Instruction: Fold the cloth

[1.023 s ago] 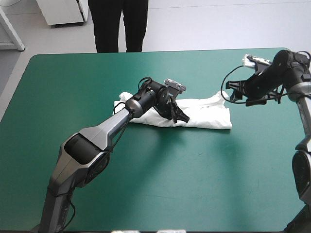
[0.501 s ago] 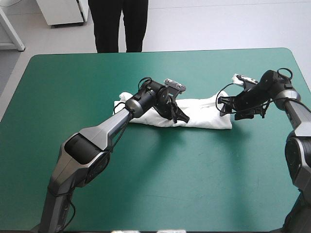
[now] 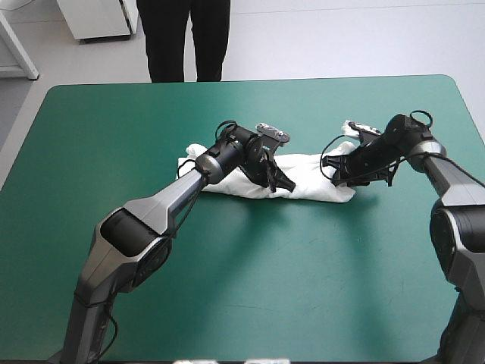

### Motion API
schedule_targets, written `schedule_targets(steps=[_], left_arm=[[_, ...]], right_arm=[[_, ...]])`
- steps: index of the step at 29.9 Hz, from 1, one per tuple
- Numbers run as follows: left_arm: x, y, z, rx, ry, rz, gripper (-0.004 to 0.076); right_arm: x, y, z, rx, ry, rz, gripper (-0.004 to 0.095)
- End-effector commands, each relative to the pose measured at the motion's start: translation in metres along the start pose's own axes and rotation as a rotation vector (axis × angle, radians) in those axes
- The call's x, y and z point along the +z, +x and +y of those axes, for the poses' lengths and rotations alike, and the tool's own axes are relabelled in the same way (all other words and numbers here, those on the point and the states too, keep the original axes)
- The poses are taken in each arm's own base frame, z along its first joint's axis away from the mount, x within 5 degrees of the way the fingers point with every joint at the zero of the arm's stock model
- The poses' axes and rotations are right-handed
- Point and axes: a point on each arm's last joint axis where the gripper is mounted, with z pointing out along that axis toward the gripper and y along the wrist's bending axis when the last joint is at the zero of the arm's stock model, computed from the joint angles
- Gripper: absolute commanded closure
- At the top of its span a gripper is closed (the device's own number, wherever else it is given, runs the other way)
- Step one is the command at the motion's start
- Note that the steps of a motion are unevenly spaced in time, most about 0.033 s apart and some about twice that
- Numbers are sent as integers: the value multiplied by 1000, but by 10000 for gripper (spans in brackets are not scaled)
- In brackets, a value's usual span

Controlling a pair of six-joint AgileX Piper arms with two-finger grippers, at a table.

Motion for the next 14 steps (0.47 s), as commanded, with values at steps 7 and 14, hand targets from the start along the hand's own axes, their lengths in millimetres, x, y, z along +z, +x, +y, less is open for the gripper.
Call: schedule_targets(steps=[7, 14], left_arm=[[-29, -9, -6, -8, 30, -65, 734], [-29, -9, -6, -7, 29, -65, 734]], right_arm=[[-56, -11, 37, -102, -19, -145, 921], [-118, -11, 72, -170, -64, -258, 921]])
